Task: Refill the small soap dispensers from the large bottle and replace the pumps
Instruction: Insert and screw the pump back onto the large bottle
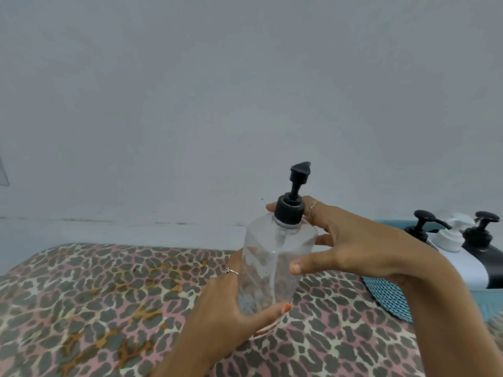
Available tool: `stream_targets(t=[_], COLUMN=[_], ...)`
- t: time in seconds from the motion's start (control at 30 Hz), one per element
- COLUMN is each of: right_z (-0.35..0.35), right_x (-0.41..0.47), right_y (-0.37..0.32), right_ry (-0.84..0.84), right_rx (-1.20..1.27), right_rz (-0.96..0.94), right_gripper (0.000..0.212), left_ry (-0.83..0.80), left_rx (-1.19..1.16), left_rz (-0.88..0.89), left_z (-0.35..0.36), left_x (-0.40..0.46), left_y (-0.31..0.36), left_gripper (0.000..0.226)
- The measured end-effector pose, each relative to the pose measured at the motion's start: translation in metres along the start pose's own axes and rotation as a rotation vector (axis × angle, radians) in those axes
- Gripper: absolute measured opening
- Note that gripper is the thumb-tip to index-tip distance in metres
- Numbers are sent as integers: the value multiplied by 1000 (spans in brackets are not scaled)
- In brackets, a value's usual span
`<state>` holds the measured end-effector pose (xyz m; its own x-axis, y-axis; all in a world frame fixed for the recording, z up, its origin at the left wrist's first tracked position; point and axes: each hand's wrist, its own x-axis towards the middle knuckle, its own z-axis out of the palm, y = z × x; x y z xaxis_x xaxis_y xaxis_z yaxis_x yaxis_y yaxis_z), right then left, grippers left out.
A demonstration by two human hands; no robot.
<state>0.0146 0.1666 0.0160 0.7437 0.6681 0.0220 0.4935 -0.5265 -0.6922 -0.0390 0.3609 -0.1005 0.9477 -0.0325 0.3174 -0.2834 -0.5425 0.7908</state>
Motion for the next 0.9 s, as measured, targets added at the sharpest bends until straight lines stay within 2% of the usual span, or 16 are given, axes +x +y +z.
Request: stream_targets(t=[0.17, 0.23, 0.3, 0.4, 0.47, 0.57, 0.67, 0.8, 0.9], right_z=[-6, -9, -12, -25, -38, -60, -83, -113, -128], right_x=[-33, -52, -78, -129, -166, -221, -270, -316, -322], right_y=[-10, -10, -7, -5, -2, 6, 21, 61, 94], right_ry=[66, 163, 231, 291, 360, 429, 546, 689, 803], right_rx=[-85, -146, -218, -233, -222, -209, -291, -360, -303], right_rz=[97, 162, 203, 216, 242, 378, 551, 752, 796], right_gripper=[80, 92, 103, 82, 81, 84, 87, 104, 106], left_ry=[-142, -214, -295, -473, -599, -694, -735, -742, -786], left_rx=[57, 67, 143, 288, 429, 622, 748, 829, 886], left_rz=[1, 1, -27, -80, -53, 21, 61, 32, -14], left_z=[4, 7, 12, 26, 41, 66, 92, 122, 139], left_x=[-6, -9, -12, -12, -9, 0, 7, 12, 11], left_y=[13, 23, 34, 55, 70, 93, 111, 120, 122], left_gripper=[83, 86, 98, 109, 105, 99, 93, 84, 59])
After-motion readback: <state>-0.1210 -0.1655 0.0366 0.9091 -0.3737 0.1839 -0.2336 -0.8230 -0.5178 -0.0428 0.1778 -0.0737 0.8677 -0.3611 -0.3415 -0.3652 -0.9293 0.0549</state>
